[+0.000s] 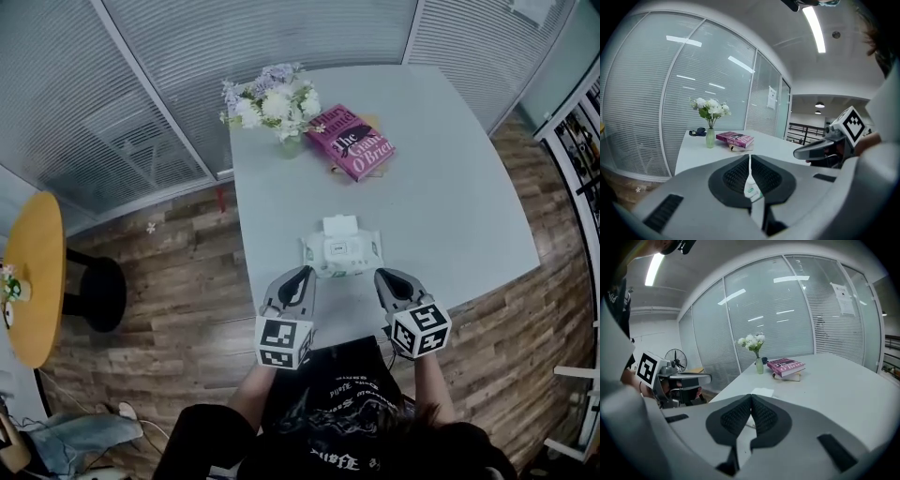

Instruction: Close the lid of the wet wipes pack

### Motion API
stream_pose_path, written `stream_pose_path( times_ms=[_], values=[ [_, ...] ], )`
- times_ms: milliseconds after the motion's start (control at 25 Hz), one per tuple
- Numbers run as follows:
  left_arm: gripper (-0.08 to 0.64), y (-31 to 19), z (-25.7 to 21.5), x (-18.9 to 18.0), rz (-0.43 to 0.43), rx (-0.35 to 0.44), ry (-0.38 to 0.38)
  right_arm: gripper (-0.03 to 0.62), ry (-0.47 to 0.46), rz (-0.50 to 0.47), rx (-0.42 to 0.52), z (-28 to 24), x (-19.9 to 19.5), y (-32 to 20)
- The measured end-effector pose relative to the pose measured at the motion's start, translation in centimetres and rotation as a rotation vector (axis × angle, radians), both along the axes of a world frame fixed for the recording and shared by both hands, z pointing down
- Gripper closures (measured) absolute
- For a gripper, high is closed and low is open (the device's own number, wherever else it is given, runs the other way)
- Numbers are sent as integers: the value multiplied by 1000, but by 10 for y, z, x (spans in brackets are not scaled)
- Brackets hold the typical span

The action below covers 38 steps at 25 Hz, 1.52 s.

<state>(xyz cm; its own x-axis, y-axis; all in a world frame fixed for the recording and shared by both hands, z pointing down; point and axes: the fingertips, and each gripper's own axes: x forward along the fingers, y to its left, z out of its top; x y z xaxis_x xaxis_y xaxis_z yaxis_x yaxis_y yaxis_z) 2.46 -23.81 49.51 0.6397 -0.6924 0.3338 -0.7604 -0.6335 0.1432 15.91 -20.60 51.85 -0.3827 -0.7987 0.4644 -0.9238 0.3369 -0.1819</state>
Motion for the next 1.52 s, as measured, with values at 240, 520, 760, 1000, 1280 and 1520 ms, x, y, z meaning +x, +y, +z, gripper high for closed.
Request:
stream_pose_path(
  times_ms=[240,520,760,1000,1280,1520],
  values=[
    [545,-11,9,-2,-86,-40,-13,594,-33,-70,-70,4,12,-24],
    [545,-22,17,7,-140,-74,-29,499,-102,-192,-137,4,19,-71],
    [545,-32,39,11,-162,-126,-65,452,-193,-212,-253,24,25,-116],
    [545,-42,60,14,-180,-178,-104,473,-231,-252,-373,45,23,-143],
    [545,-45,84,18,-197,-255,-112,483,-257,-326,-516,74,14,-162],
    [545,-41,100,16,-227,-321,-114,491,-334,-348,-618,96,8,-164]
  ],
)
